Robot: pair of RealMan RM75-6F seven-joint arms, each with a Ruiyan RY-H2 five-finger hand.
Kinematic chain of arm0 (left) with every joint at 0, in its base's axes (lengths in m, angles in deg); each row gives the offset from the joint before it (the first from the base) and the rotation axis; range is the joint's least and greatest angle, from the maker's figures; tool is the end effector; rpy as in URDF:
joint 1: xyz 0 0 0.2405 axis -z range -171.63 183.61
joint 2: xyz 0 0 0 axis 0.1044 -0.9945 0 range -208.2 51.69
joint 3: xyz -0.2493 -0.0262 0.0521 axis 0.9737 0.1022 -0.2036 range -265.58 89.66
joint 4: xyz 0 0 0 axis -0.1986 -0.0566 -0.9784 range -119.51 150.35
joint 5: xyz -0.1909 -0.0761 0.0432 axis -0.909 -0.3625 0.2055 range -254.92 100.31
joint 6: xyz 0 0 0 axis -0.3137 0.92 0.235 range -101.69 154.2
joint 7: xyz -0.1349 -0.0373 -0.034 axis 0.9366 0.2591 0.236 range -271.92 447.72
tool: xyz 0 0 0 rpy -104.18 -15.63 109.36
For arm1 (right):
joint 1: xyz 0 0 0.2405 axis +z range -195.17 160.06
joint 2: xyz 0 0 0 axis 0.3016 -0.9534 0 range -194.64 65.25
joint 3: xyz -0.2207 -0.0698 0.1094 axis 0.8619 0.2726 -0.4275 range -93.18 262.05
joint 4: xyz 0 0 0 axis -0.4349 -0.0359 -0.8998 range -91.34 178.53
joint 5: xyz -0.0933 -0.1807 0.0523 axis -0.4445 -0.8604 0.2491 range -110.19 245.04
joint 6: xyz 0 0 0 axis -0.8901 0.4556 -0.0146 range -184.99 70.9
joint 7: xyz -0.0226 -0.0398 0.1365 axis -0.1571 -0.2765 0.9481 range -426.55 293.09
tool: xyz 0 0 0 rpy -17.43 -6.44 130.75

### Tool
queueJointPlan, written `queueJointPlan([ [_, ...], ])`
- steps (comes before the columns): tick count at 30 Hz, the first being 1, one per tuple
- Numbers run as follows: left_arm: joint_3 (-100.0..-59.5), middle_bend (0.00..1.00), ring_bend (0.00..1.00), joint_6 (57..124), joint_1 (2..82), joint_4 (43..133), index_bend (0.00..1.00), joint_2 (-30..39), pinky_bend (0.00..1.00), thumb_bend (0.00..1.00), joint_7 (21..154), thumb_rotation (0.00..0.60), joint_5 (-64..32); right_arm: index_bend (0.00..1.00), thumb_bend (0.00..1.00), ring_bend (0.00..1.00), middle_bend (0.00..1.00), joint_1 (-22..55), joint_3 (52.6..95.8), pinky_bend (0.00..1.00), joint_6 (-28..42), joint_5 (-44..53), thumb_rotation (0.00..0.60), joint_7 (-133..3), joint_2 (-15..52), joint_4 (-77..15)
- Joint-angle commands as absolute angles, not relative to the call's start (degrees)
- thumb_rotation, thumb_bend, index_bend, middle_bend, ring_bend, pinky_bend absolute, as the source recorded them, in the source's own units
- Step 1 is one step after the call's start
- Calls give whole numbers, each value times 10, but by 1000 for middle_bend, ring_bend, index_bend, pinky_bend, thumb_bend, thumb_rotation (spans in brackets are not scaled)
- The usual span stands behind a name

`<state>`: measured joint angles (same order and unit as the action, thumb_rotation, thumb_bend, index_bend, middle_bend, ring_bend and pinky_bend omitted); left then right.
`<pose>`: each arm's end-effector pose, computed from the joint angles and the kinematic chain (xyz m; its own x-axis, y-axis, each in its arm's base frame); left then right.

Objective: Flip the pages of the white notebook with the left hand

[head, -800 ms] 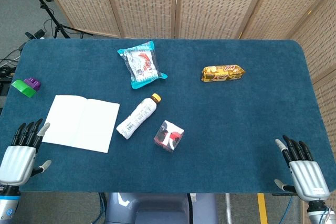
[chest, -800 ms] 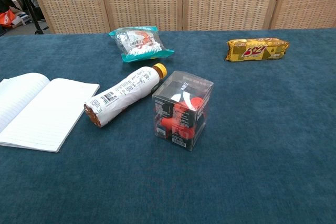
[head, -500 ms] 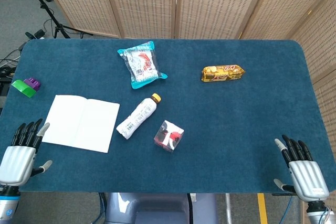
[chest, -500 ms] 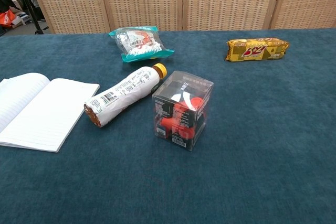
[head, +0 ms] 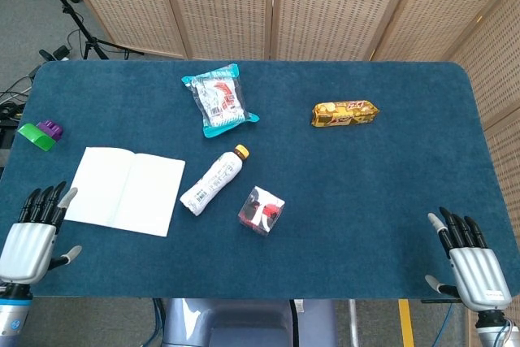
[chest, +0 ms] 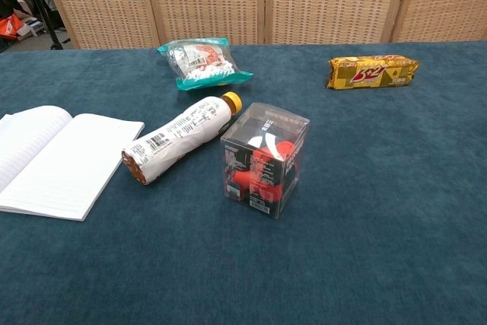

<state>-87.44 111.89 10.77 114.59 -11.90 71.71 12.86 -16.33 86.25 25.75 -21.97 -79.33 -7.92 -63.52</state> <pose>-0.2757 0.1692 0.1303 0.5132 0.0206 0.8580 0.8554 -0.0944 -0.5093 -0.2783 -0.1418 0.1584 0.4778 -0.1458 0.8663 -0.8775 -0.0331 0.4784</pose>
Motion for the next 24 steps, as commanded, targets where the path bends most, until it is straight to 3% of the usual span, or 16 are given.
queueJointPlan([
  [1, -876, 0, 0, 1113, 111, 1132, 0, -125, 0, 6, 737, 600, 131, 0, 2, 0, 0, -163, 862, 0, 258, -220, 600, -791, -79, -635],
  [12, -873, 0, 0, 1103, 122, 1029, 0, -121, 0, 0, 776, 600, 132, 0, 2, 0, 0, -164, 862, 0, 258, -220, 600, -794, -77, -635],
  [24, -880, 0, 0, 1049, 154, 893, 0, -65, 0, 0, 824, 600, 132, 0, 2, 0, 0, -161, 861, 0, 254, -219, 600, -802, -71, -634],
])
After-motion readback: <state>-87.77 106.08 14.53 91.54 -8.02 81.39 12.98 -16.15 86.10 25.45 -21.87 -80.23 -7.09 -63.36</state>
